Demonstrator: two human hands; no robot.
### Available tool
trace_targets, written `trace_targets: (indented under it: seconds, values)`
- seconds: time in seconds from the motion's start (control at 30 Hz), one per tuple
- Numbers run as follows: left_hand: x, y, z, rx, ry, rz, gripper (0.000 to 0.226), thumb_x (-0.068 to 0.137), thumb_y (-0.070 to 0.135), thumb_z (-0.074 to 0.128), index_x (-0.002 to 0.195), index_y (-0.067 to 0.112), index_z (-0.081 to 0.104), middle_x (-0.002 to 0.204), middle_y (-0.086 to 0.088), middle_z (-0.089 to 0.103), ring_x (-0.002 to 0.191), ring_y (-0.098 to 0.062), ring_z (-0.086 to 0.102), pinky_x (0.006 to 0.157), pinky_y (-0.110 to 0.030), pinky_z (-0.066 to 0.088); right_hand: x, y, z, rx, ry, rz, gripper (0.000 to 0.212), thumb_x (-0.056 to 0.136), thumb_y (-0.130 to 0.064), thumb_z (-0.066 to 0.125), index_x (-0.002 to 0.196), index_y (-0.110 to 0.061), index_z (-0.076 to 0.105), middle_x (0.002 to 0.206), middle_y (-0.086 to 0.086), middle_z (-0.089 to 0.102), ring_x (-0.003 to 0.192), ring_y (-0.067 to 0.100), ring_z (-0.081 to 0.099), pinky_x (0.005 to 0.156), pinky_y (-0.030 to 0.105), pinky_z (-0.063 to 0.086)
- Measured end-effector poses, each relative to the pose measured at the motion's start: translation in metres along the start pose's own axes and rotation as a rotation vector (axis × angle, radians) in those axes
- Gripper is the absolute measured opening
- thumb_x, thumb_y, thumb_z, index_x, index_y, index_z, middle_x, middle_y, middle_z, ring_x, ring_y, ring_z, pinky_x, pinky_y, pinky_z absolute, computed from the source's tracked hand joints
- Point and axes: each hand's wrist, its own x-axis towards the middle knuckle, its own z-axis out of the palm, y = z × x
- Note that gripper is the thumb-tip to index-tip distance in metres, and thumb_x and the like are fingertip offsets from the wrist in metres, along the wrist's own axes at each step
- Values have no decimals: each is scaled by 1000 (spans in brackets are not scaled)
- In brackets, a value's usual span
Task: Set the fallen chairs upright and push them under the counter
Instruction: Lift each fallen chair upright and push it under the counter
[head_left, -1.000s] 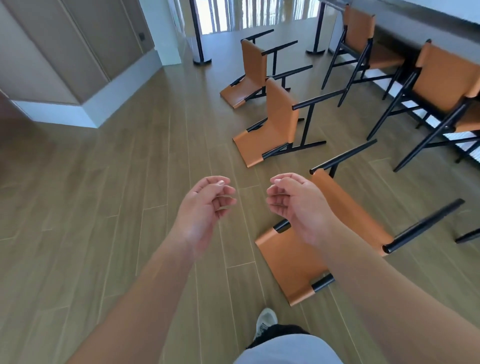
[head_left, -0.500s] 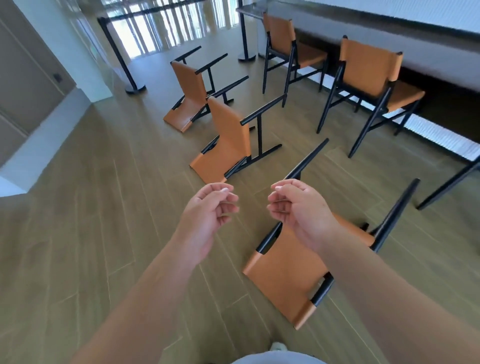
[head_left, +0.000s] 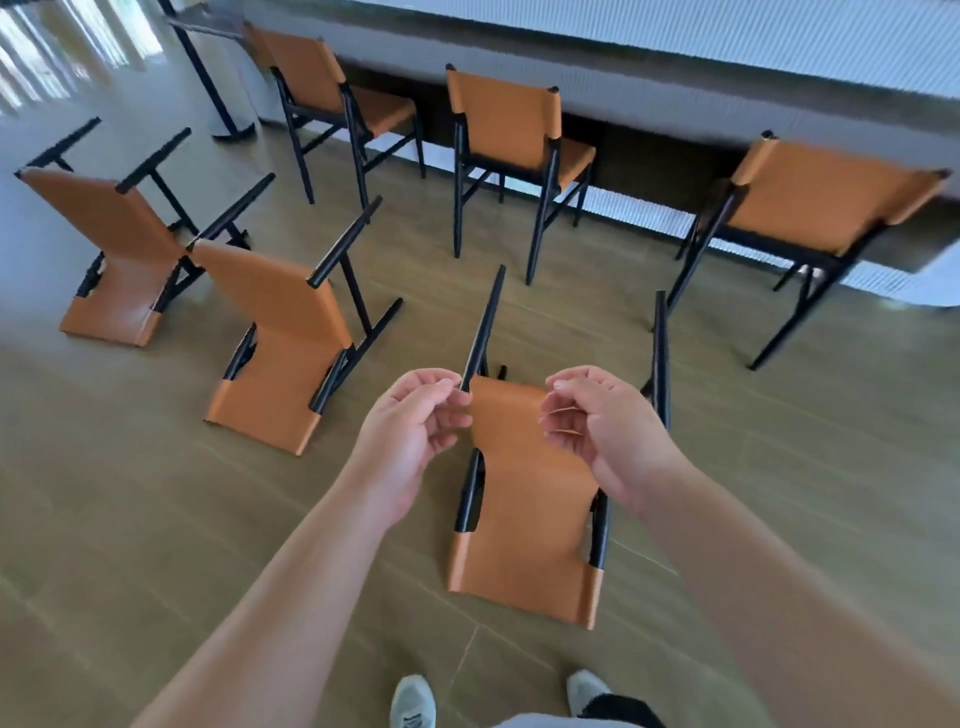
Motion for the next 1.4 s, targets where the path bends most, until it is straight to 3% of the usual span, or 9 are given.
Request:
trace_targets:
  seconds: [0.1,0.33,0.77,0.97,1.17,1.27,1.4]
  values:
    - [20,5,-33,-4,-42,-10,28,95,19,53,82,32,75,87,0,72,76,-13,67,71,-31,45,-1,8,30,-25,55,-23,15,95,-13,50,95,-14,65,73,1,68,67,14,64,65,31,51]
    - [52,5,-74,-69,-133,-51,19,91,21,57,87,27,75,88,-1,72,77,-14,67,72,-32,47,2,22,61,-29,133,-42,20,77,-25,55,92,-17,65,77,2,69,67,16,64,61,28,51]
    - [74,-54,-29,60,-175,-168,8,98,12,55,95,14,62,87,0,67,76,-12,63,77,-31,45,20,60,6,29,201,17,20,78,-26,56,94,-17,65,80,3,70,74,19,66,72,37,51]
    - [107,-124,-8,108,-173,-198,9,97,14,55,93,17,62,85,2,68,75,-12,63,75,-30,44,55,117,-40,63,213,52,15,85,-20,56,96,-15,65,79,4,69,74,19,64,71,37,51]
    - [147,-234,-7,145,-183,-236,4,91,21,62,93,20,64,90,1,68,77,-12,63,76,-30,44,99,217,-82,64,265,108,11,95,-12,53,95,-13,64,76,1,68,71,18,63,68,35,50]
    - [167,-302,-16,195,-170,-277,22,75,26,68,97,21,65,90,3,68,77,-11,65,77,-31,46,125,280,-103,42,279,142,10,94,-14,55,96,-14,64,78,0,68,71,16,63,68,33,51]
    - [196,-400,-33,292,-172,-325,33,71,26,72,102,21,65,86,9,71,80,-12,67,77,-31,46,165,373,-129,9,309,202,9,94,-15,55,93,-17,64,79,-1,67,67,12,64,67,32,50]
